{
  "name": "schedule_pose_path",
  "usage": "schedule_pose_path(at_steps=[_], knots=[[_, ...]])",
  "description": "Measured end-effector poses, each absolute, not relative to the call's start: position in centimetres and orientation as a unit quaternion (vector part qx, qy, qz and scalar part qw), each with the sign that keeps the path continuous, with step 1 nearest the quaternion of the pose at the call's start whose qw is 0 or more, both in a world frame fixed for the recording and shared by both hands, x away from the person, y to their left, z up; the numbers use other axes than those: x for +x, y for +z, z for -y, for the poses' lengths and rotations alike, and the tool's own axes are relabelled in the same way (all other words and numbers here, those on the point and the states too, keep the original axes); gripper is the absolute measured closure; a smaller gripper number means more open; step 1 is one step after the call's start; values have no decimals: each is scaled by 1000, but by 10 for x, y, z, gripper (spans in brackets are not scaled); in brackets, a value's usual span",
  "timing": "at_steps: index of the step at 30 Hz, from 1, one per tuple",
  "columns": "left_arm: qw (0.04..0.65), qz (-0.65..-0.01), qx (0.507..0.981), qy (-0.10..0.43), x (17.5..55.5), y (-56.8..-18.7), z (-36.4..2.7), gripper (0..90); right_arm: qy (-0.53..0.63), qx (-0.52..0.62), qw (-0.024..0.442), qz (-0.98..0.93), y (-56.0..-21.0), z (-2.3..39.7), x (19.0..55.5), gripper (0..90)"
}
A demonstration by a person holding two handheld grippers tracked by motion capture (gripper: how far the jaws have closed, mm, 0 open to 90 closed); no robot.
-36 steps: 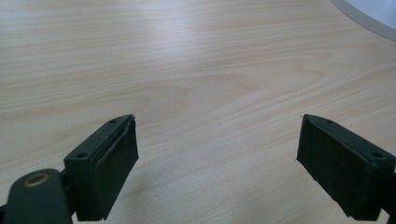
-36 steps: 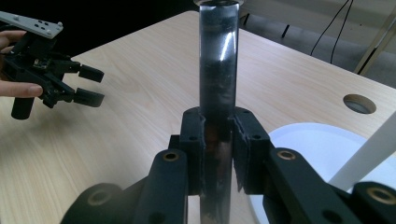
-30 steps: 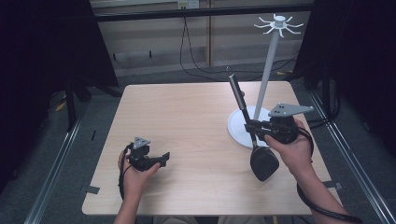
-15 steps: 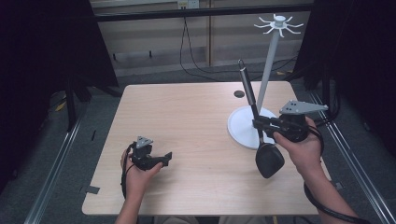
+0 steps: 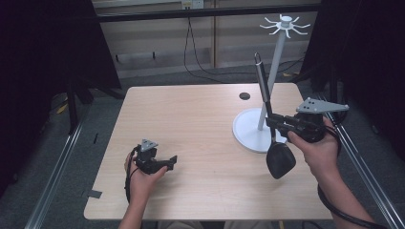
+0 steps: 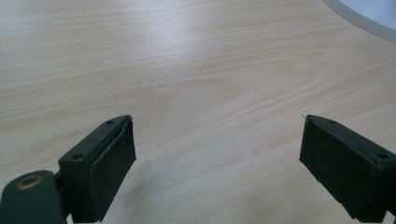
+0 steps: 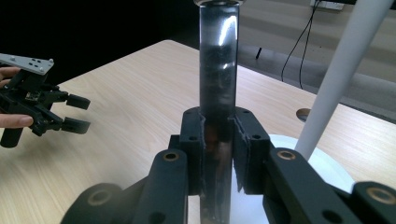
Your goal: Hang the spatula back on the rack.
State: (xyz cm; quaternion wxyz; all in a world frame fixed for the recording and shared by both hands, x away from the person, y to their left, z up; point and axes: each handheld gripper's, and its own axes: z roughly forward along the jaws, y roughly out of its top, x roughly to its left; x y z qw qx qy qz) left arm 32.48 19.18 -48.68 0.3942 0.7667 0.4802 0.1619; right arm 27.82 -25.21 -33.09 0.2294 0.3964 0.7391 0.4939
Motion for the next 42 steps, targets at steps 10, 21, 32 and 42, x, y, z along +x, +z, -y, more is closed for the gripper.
schedule_pose_path(at_steps=[10,21,32,42], knots=[[394,-475,770,163,324,-486,-188,103,502,401,242,-727,-322,262,275,763],[399,-477,768,154,325,-486,-189,92,513,412,266,-704,-318,274,270,763],[398,-474,770,153,325,-486,-188,77,517,423,275,-691,-315,283,269,763],[400,-474,770,153,325,-486,-188,77,516,430,282,-685,-315,287,272,763]])
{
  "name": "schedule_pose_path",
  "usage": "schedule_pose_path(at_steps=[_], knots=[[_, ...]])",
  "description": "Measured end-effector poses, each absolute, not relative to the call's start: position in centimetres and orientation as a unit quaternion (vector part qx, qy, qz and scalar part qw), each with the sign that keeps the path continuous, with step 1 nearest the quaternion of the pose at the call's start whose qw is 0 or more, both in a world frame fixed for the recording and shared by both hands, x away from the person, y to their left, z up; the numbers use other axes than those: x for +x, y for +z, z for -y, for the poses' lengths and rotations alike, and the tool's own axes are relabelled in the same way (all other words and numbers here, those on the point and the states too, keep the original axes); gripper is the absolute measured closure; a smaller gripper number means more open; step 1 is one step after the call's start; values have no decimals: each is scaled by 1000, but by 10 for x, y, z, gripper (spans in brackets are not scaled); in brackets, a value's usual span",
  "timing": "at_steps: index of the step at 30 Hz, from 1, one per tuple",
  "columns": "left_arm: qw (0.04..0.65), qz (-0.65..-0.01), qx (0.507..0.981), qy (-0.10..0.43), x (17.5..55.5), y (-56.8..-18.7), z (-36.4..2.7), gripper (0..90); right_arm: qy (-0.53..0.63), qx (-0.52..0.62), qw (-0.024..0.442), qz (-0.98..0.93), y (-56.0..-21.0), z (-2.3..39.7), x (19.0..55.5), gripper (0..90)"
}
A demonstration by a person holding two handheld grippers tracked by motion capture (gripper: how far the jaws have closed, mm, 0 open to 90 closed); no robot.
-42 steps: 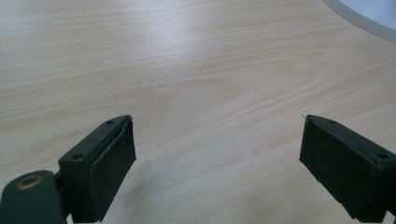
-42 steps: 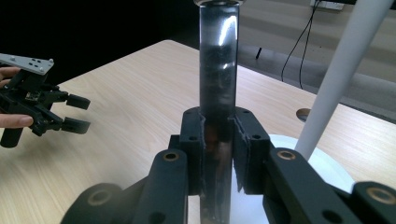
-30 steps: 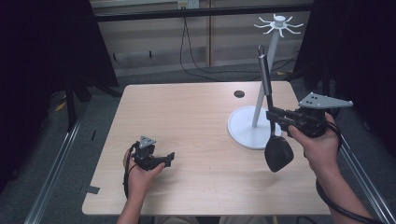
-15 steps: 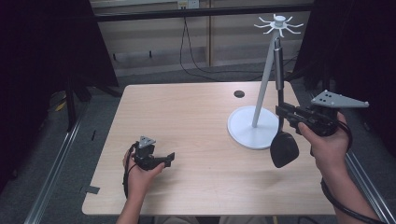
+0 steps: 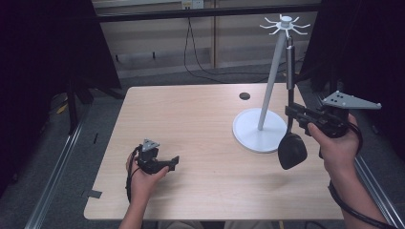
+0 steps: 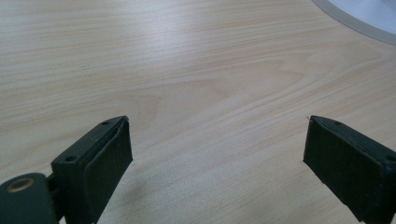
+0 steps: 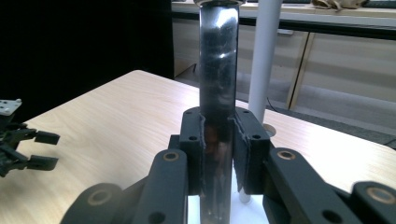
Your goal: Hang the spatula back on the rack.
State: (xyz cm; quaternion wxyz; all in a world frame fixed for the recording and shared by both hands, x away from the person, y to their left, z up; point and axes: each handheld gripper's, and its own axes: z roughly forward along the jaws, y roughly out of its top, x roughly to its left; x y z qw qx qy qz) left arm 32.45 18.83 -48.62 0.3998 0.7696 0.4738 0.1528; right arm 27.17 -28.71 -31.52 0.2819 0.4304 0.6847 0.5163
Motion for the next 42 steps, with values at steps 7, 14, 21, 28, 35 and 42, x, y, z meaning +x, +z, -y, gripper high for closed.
schedule_pose_path(at_steps=[7,14,21,28,35,42], knots=[[399,-471,772,155,324,-486,-188,77,515,441,283,-679,-320,287,279,762],[399,-470,772,152,325,-486,-188,77,510,442,287,-680,-321,286,281,762],[399,-470,773,151,324,-486,-188,77,511,448,284,-677,-324,283,286,762],[402,-473,769,151,325,-486,-189,77,511,449,287,-674,-327,279,291,762],[402,-474,768,154,324,-486,-190,77,519,451,287,-667,-332,276,295,762],[404,-475,767,154,324,-485,-190,77,524,451,288,-662,-335,274,297,762]])
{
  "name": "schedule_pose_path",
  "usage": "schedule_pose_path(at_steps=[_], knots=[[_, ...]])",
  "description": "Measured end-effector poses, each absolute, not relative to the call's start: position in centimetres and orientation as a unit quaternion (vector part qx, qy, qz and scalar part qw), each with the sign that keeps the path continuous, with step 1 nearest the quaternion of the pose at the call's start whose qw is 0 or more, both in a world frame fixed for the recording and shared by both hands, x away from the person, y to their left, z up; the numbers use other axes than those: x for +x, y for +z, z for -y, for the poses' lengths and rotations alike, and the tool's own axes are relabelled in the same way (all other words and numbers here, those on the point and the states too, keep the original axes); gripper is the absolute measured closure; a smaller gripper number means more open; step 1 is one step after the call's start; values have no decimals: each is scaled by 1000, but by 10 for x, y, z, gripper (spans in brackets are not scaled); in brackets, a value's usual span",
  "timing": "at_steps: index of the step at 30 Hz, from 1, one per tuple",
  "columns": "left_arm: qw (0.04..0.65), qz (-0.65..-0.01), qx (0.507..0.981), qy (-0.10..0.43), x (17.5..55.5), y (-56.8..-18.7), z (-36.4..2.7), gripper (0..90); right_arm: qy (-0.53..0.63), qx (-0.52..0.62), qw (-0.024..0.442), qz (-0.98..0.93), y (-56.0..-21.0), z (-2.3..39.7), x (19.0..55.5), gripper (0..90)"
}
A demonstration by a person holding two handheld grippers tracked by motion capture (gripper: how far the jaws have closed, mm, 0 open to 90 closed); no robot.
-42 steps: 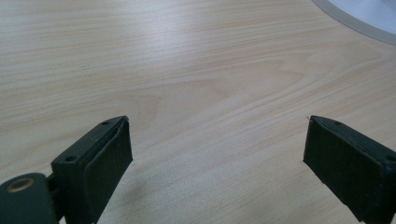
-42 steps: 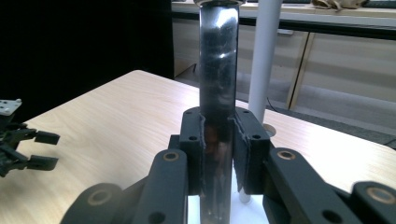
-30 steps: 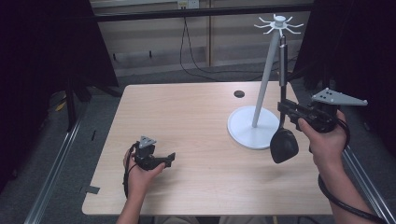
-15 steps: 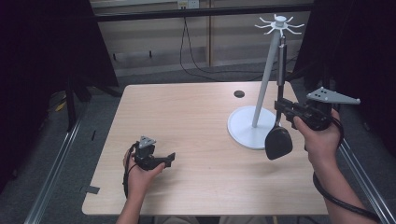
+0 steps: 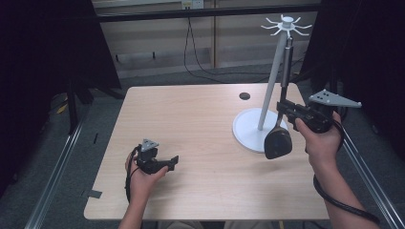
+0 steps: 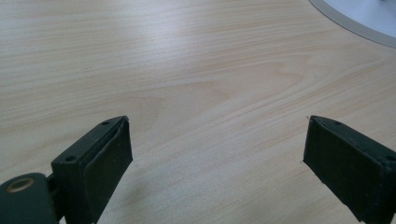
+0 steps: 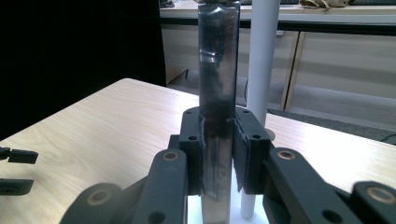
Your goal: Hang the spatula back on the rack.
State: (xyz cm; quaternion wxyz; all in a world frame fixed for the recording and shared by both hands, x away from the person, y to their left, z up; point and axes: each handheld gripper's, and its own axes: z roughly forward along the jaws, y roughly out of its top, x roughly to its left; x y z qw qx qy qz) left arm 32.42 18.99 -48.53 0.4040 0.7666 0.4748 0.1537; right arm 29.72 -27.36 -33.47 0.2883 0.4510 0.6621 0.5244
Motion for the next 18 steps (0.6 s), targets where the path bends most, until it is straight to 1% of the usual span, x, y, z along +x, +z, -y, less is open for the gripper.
schedule_pose_path(at_steps=[18], knots=[[403,-475,767,153,324,-485,-191,78,520,451,296,-662,-337,269,304,761]])
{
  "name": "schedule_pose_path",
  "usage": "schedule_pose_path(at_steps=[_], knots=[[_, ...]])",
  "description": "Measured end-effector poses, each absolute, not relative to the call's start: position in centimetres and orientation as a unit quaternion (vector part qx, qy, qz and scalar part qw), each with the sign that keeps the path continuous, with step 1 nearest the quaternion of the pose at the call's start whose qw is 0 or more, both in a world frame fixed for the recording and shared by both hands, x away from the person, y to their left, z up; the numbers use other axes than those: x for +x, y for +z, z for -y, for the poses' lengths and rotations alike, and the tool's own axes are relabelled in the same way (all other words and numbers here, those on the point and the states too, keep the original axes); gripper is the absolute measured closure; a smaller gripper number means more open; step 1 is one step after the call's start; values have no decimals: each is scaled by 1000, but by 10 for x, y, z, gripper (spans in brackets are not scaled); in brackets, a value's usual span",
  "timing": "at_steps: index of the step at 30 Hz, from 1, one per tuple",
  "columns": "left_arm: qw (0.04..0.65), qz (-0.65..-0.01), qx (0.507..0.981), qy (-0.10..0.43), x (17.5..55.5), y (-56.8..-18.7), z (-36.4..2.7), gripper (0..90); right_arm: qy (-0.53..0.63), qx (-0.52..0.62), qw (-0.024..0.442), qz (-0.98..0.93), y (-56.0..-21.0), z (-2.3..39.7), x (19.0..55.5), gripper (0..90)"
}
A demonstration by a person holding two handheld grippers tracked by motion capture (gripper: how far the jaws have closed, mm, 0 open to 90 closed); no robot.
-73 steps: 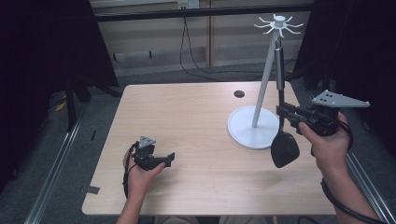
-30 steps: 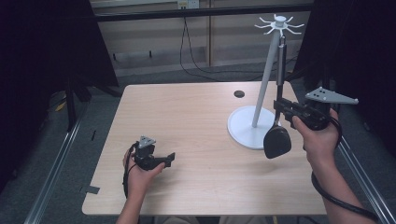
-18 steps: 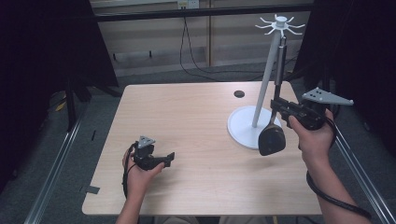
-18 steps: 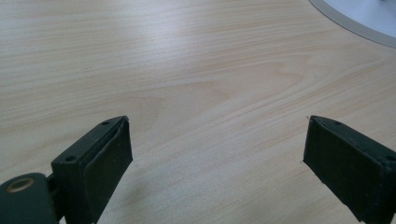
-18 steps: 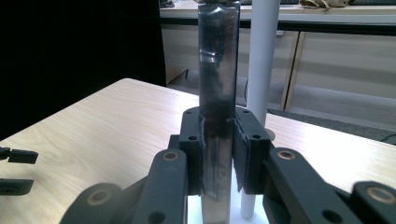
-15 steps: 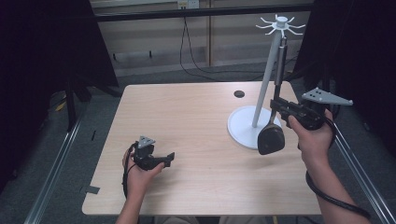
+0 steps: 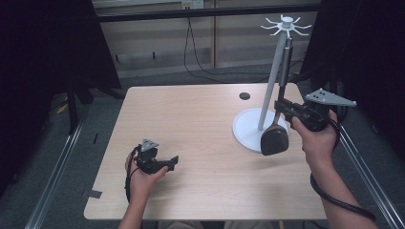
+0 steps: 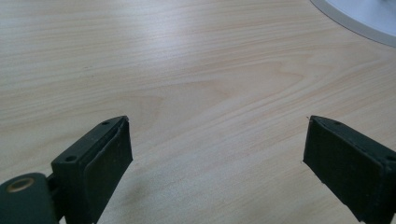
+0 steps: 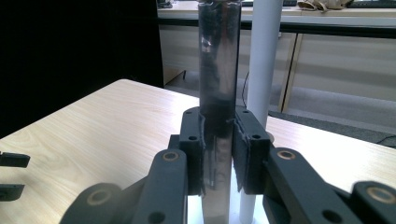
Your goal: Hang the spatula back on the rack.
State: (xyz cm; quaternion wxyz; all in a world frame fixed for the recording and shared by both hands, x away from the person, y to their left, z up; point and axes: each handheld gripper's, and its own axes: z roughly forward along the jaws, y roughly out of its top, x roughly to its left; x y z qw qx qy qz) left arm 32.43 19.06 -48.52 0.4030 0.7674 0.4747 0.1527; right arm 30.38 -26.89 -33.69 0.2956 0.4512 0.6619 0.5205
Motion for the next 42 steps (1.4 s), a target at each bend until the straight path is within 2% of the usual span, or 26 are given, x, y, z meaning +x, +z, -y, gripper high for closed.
schedule_pose_path(at_steps=[29,36,37,38,39,42], knots=[[405,-475,766,153,324,-485,-190,81,512,451,300,-667,-335,267,308,768],[405,-474,767,153,324,-485,-190,81,509,453,294,-670,-338,268,305,672],[404,-474,767,154,324,-484,-190,81,511,452,293,-670,-339,268,304,631],[404,-474,767,154,324,-484,-190,81,511,452,293,-670,-339,268,304,631],[403,-472,769,154,324,-484,-190,81,510,451,293,-672,-339,268,303,579],[404,-472,769,153,324,-484,-190,81,509,450,290,-674,-340,267,302,542]])
